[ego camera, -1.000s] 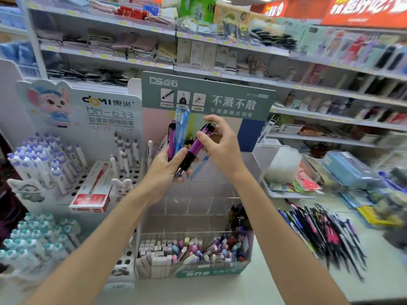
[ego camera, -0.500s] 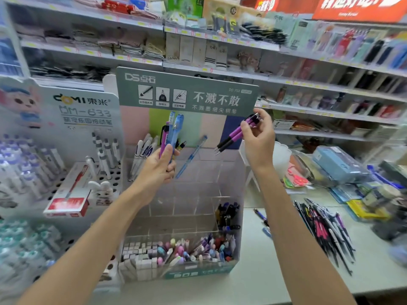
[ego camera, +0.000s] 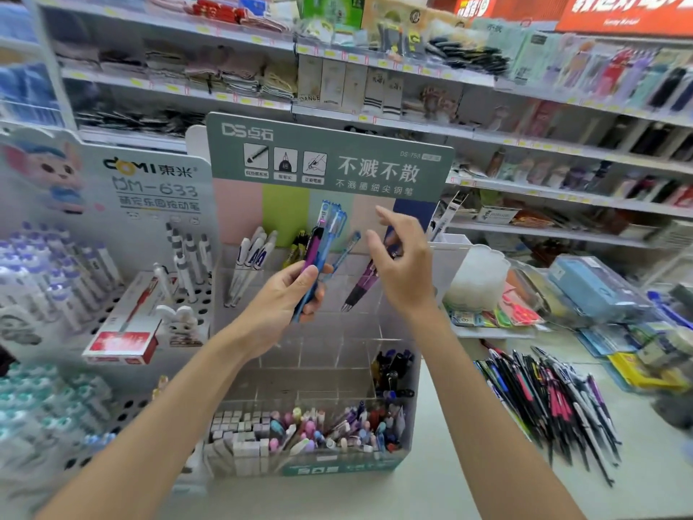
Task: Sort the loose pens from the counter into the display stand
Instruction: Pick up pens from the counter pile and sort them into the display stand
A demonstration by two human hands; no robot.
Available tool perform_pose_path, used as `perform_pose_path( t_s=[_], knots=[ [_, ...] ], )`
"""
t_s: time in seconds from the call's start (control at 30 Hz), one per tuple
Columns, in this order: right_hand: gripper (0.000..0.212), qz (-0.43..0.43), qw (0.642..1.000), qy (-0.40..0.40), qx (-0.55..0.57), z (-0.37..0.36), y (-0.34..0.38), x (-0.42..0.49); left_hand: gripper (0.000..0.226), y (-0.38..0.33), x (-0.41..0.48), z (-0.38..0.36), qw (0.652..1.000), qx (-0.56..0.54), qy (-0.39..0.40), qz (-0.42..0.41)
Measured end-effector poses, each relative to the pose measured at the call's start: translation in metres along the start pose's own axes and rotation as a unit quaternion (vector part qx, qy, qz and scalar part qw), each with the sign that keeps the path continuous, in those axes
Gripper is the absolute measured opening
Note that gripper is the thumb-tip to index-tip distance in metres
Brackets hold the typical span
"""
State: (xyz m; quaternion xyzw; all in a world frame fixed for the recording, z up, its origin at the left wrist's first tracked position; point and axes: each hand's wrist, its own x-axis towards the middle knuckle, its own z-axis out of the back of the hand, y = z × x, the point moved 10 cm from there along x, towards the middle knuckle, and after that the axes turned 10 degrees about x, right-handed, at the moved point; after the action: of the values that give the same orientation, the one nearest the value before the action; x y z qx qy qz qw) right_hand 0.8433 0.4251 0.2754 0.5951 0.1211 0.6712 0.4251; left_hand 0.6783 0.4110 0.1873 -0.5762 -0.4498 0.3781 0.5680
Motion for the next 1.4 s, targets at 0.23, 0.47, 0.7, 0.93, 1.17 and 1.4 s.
perform_pose_path(
  t_s=[0.23,0.47,0.7,0.93,1.17,1.4],
  knots=[
    [0.046,-0.188,0.916,0.233,0.267,-0.066,0.018,-0.005,0.05,0.001,-0.006,-0.02,0.996,-0.045,0.069,0.033],
    [0.028,-0.166,0.953,0.072,0.244,-0.035,0.0,0.02,0.029,-0.018,-0.011,0.027,0.987,0.129,-0.094,-0.006],
    [0.033,-0.07,0.995,-0.036,0.058,-0.018,-0.009,0.023,0.033,-0.013,-0.019,0.051,0.981,0.125,-0.15,-0.005],
    [0.032,-0.069,0.969,0.157,-0.179,-0.083,-0.027,-0.005,0.029,0.002,-0.02,0.053,0.986,0.07,-0.148,0.025],
    [0.031,-0.085,0.986,0.08,0.12,-0.051,0.021,-0.016,0.027,0.0,-0.013,0.042,0.982,0.084,-0.168,0.01],
    [0.033,-0.146,0.967,0.113,0.175,-0.037,0.017,-0.015,0.026,0.001,0.0,0.014,0.985,0.101,-0.142,-0.002]
  ],
)
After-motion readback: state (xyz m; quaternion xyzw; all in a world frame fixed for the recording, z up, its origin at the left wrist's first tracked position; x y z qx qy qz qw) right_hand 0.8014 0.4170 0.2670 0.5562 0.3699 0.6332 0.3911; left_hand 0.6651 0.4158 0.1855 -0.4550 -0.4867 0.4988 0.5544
